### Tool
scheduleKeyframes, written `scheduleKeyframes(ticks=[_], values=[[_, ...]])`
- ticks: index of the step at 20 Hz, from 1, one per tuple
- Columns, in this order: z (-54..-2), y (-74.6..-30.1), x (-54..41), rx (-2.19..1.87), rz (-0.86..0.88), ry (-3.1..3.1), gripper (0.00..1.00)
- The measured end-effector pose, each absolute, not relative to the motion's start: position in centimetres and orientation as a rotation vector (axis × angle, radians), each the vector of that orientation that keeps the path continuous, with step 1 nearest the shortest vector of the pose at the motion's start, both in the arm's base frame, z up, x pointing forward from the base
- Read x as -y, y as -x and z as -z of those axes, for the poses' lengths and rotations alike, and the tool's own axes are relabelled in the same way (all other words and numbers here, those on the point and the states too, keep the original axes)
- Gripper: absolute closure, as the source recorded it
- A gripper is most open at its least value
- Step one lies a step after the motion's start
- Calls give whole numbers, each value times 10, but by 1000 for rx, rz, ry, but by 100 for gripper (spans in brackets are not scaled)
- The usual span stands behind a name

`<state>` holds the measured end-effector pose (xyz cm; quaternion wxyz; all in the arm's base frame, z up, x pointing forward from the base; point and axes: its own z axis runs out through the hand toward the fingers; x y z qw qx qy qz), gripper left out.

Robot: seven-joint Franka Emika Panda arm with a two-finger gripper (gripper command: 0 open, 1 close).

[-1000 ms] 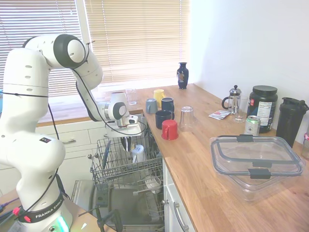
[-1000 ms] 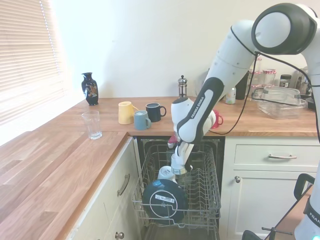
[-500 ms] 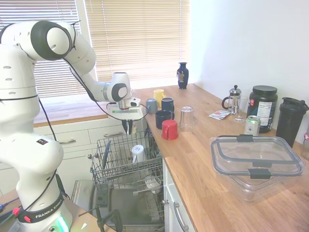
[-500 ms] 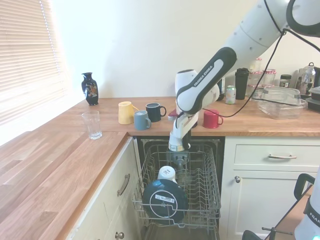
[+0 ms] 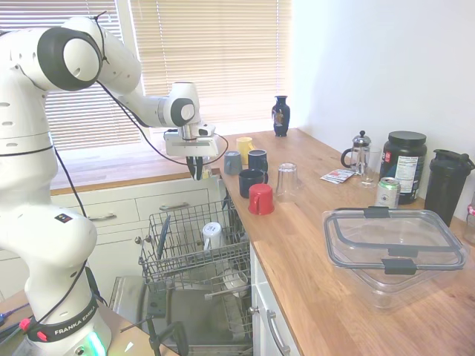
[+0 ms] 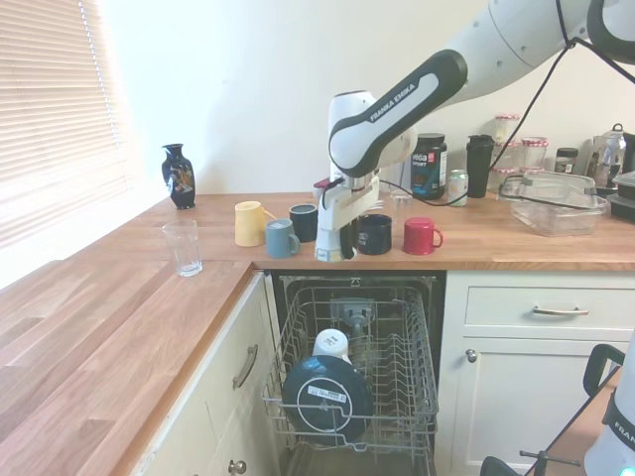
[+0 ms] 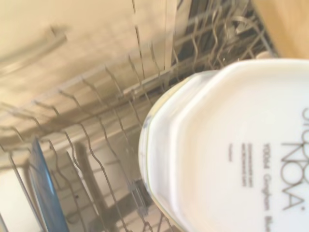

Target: Unload a mug from dishwasher

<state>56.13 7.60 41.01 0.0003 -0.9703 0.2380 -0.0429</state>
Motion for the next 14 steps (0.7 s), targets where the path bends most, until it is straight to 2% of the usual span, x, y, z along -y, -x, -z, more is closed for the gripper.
scheduleKeyframes(ticks=[7,14], values=[[-399,-593,-66,-833,82,3043,100],[-394,-606,-44,-897,81,3029,100]])
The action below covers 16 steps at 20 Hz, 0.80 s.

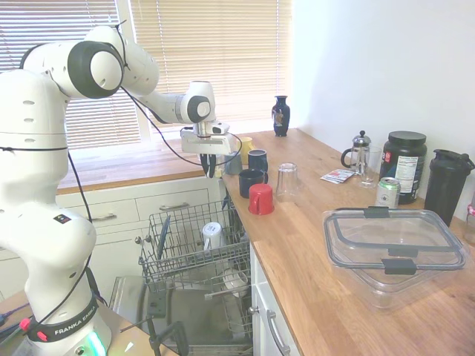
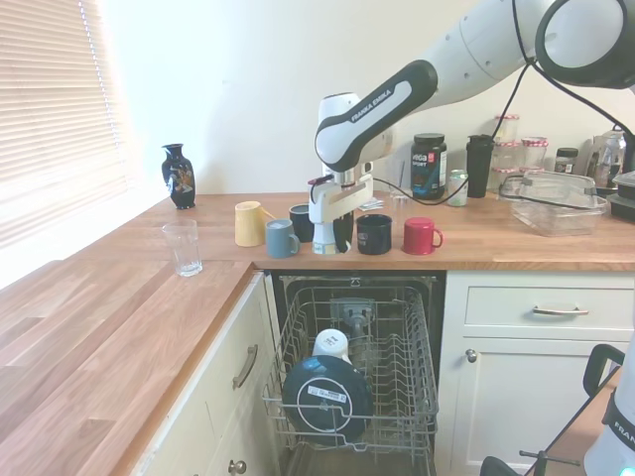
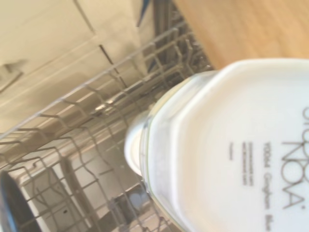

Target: Unload a mug from dishwasher

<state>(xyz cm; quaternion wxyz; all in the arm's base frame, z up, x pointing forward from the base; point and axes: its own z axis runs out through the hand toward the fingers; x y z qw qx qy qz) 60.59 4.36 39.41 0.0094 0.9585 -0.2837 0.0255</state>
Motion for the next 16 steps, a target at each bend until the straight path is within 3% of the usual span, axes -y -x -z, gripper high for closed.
scheduleKeyframes(ticks=[16], values=[[-361,-641,-19,964,-16,-2960,100]])
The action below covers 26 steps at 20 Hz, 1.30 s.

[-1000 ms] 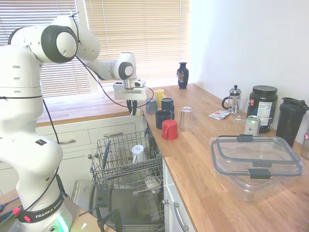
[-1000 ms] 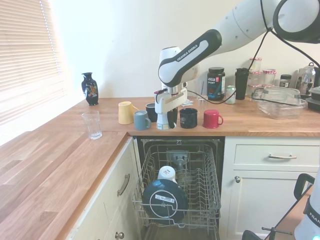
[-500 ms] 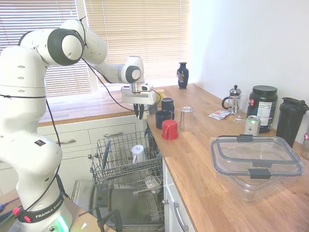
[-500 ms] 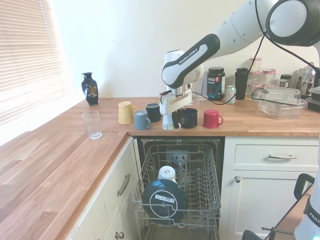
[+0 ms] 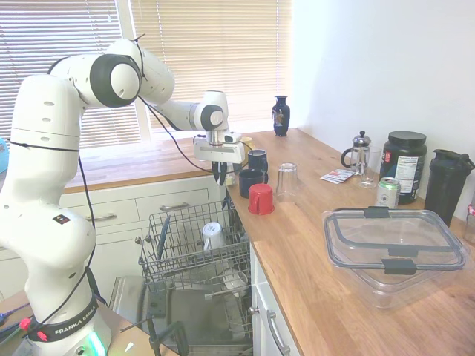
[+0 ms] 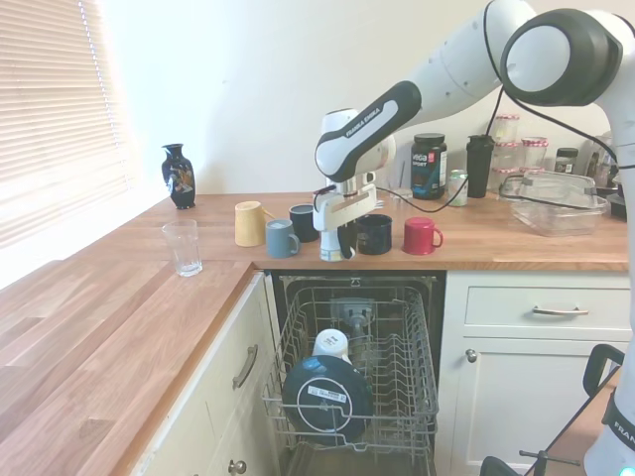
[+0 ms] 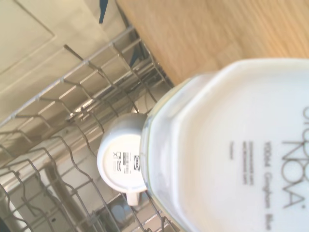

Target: Unload a mug from dishwasher

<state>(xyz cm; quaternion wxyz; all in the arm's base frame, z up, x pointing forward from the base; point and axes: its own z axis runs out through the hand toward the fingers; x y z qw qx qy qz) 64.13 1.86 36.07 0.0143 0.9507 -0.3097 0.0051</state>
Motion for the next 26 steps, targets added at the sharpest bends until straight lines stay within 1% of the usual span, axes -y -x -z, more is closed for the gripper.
scheduleKeyframes(ticks=[9,19,20,26], values=[[-346,-658,-8,1028,21,-2945,100],[-348,-680,10,1094,46,-2929,100],[-349,-681,11,1097,54,-2926,0],[-350,-688,11,1114,81,-2912,0]])
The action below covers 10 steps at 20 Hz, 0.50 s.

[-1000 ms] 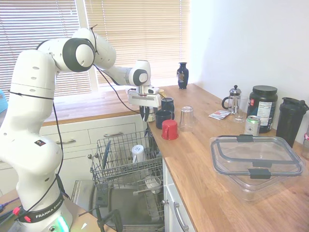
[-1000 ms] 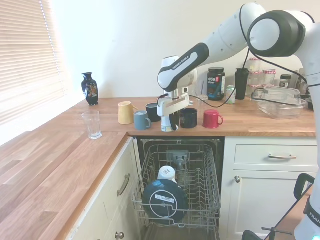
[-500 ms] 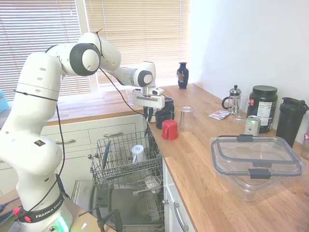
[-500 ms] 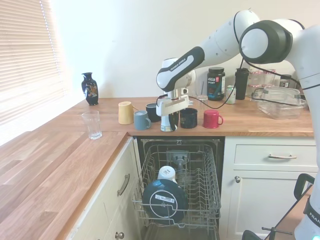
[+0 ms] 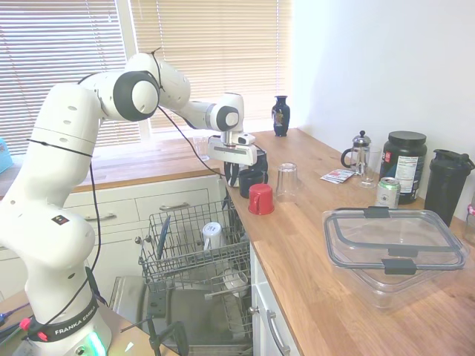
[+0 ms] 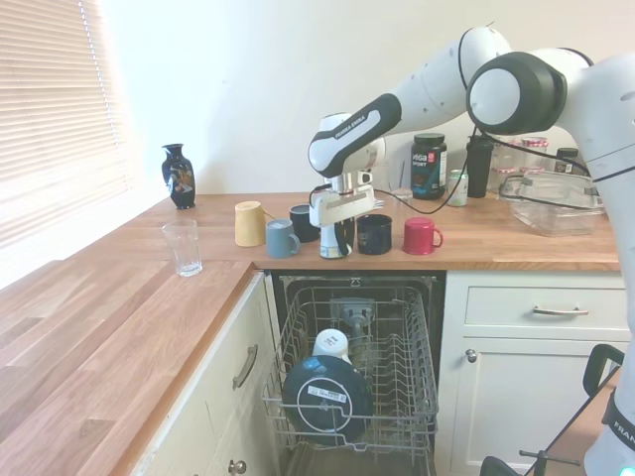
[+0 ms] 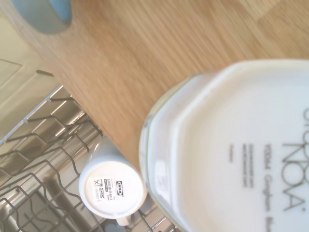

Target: Unload a mug from dishwasher

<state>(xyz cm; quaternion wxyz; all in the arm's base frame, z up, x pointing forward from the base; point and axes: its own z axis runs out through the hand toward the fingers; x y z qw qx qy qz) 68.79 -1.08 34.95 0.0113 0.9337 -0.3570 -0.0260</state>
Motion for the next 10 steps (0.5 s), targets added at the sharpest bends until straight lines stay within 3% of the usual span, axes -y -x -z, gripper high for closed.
scheduleKeyframes(ticks=[10], values=[[-337,-693,3,1140,81,-2900,0]])
